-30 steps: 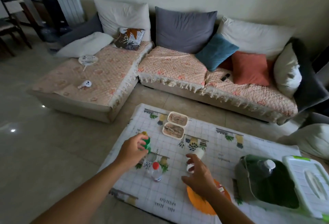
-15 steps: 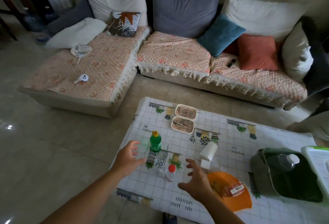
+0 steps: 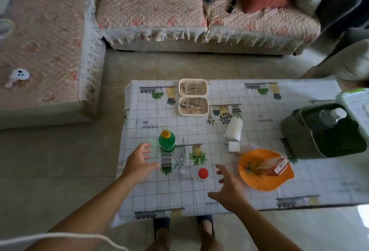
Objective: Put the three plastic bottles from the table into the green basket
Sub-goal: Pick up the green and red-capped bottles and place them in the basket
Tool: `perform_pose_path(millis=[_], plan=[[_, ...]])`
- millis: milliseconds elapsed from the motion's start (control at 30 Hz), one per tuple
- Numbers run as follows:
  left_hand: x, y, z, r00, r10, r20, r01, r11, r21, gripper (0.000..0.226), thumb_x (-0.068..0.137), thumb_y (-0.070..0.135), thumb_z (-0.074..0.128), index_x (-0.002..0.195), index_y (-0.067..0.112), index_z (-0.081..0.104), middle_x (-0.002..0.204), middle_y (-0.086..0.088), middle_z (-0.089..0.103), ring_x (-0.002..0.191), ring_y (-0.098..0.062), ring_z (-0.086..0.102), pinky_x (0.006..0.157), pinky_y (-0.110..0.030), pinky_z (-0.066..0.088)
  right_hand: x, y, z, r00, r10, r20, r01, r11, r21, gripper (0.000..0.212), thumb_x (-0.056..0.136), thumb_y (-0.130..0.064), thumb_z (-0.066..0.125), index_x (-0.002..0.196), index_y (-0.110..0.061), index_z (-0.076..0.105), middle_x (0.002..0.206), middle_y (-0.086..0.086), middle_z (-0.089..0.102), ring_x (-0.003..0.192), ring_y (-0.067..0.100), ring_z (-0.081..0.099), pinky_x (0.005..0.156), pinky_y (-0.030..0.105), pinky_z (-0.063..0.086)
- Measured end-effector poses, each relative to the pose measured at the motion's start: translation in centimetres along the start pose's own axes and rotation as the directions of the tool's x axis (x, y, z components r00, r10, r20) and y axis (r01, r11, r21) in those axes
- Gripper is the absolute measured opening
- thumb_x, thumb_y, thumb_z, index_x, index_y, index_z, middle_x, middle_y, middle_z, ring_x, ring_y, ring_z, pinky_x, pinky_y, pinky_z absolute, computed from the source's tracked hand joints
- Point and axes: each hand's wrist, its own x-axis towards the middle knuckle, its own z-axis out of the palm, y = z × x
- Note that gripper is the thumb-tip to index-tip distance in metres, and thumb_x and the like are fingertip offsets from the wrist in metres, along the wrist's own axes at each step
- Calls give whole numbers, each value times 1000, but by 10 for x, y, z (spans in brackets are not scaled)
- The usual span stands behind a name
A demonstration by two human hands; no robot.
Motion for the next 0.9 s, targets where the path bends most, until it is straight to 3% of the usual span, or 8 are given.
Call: perform_pose_path(millis=[167,367,467,533,600,733,900], plan=[[59,-33,17,998,29,51,-31,999,34,88,63,11,88,137,23,42,124,-6,58,110,-21,57,91,-43,54,25,17,48,995,83,-50,-82,996,30,91,64,-25,88,138,-29,34,127,-3,52,94,7,54,72,16,42],[108,-45,47,990,121,78,-124,991,39,90,56,17,93,130,31,44,125,-1,55,117,-22,52,101,-48,47,51,25,90,989,94,-116,-80,989,123,89,60,-28,90,134,-30,39,120,-12,48,105,8,47,90,29,37],[125,-49,62,982,166,92,-169,985,31,78,53,22,95,119,29,54,117,3,63,113,-21,56,102,-39,43,60,31,103,975,120,-185,-85,979,183,78,59,-27,90,124,-33,47,107,-18,54,99,10,54,87,32,44],[129,-48,69,981,170,92,-173,985,23,63,54,23,94,104,32,58,99,13,66,98,-13,63,92,-31,48,63,32,106,964,154,-216,-107,971,214,72,60,-26,90,121,-33,51,102,-23,53,96,9,54,84,31,45],[130,-46,73,983,174,59,-173,985,-19,53,56,20,93,90,39,57,89,13,66,89,-7,64,84,-28,52,66,34,110,955,160,-250,-107,971,213,68,61,-26,90,118,-30,54,104,-17,60,94,11,59,82,31,48],[132,-40,73,986,165,16,-164,986,-43,52,60,15,91,84,42,54,88,16,64,91,-18,65,86,-36,54,69,38,113,940,161,-300,-97,971,219,62,59,-24,91,112,-27,58,98,-8,67,88,12,64,77,29,52],[124,-40,63,987,160,-7,-160,987,-13,46,59,11,90,80,37,58,83,12,67,88,-23,67,86,-43,56,59,27,103,899,151,-410,-66,975,213,55,57,-19,93,104,-18,62,82,-12,59,73,9,58,71,31,51]])
